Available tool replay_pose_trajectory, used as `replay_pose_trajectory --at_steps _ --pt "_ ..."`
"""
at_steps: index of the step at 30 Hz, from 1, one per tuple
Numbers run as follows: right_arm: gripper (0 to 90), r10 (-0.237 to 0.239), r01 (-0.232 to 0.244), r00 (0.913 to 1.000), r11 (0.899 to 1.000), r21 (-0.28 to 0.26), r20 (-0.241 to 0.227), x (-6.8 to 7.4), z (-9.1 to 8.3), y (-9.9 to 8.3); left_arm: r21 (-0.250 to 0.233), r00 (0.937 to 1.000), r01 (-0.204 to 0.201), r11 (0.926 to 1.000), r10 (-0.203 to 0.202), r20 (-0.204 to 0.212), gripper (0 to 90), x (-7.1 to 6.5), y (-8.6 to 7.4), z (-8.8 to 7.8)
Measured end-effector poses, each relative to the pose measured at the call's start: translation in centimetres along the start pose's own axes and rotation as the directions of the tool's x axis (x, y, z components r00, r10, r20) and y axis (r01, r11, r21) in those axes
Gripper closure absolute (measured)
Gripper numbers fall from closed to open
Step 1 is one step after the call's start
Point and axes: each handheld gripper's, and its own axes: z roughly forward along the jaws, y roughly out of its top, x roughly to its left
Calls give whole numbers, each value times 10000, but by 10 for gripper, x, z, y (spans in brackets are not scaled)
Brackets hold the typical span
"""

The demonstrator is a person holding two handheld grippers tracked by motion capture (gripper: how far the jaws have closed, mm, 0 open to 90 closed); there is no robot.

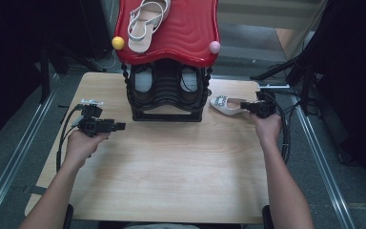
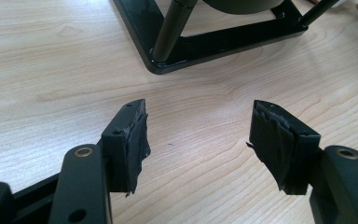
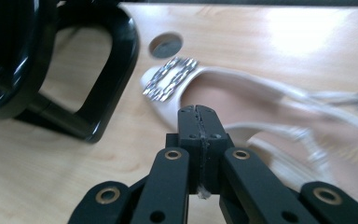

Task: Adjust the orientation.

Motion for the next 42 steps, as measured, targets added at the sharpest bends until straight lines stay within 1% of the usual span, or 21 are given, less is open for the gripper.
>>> replay_pose_trajectory --at_steps 2,4,5,8,9,10,11,12,13,15,16,17,22,23,27,29,32,34,37,40,42 --pt "900 335 -335 9994 9993 -142 13 -7 0 3 29 10000 -34 10000 34 35 373 -1 0 2" --pt "900 453 -458 9987 9987 237 215 -14 1 7 118 9999 -85 9999 84 82 373 -1 1 3" --pt "900 444 -451 9985 9988 194 322 -18 1 9 86 9999 -122 9999 121 56 373 -2 1 4" --pt "900 687 -673 9966 9973 -307 460 -29 -3 13 66 9998 -154 9999 153 148 374 -2 1 5" --pt "900 821 -818 9953 9966 -63 523 -33 -3 15 32 9998 -118 9999 118 190 374 -2 1 5" --pt "900 800 -807 9949 9967 91 614 -36 -2 18 42 9998 -132 9999 132 160 374 -2 1 5" --pt "900 775 -776 9945 9970 -20 711 -38 -2 19 58 9998 -168 9998 168 121 374 -2 1 5" --pt "900 853 -851 9936 9964 -59 743 -41 -1 21 81 9998 -176 9998 175 138 375 -2 0 5" --pt "900 879 -882 9932 9961 2 767 -43 1 22 135 9997 -187 9997 185 146 375 -2 0 6" --pt "900 893 -931 9912 9950 349 974 -48 8 20 157 9997 -248 9996 247 89 375 -3 0 7" --pt "900 942 -997 9904 9937 516 1009 -50 13 18 213 9995 -269 9994 266 143 375 -3 0 7" --pt "900 881 -953 9908 9931 677 1029 -51 17 15 207 9995 -267 9994 264 144 375 -2 0 7" --pt "900 793 -888 9928 9902 1080 894 -49 30 5 174 9995 -298 9994 297 74 376 -2 0 8" --pt "900 793 -888 9928 9902 1080 894 -49 30 5 174 9995 -298 9994 297 74 376 -2 0 8" --pt "900 599 -716 9943 9881 1364 878 -43 34 2 126 9995 -301 9995 300 102 376 -3 0 9" --pt "900 587 -690 9954 9874 1426 753 -41 35 1 164 9994 -318 9994 316 156 376 -3 0 9" --pt "900 509 -607 9966 9854 1588 652 -34 39 -2 185 9993 -351 9992 349 115 376 -3 -1 10" --pt "900 551 -635 9968 9857 1559 575 -31 40 -4 208 9993 -350 9992 347 125 375 -3 -1 10" --pt "900 558 -663 9961 9843 1636 678 -27 40 -6 206 9994 -321 9993 318 144 376 -3 -1 11" --pt "900 762 -874 9947 9801 1781 689 -25 39 -5 238 9992 -369 9990 365 171 376 -4 -1 11" --pt "900 778 -908 9942 9768 1938 740 -24 38 -4 250 9991 -388 9989 384 184 376 -4 0 12"
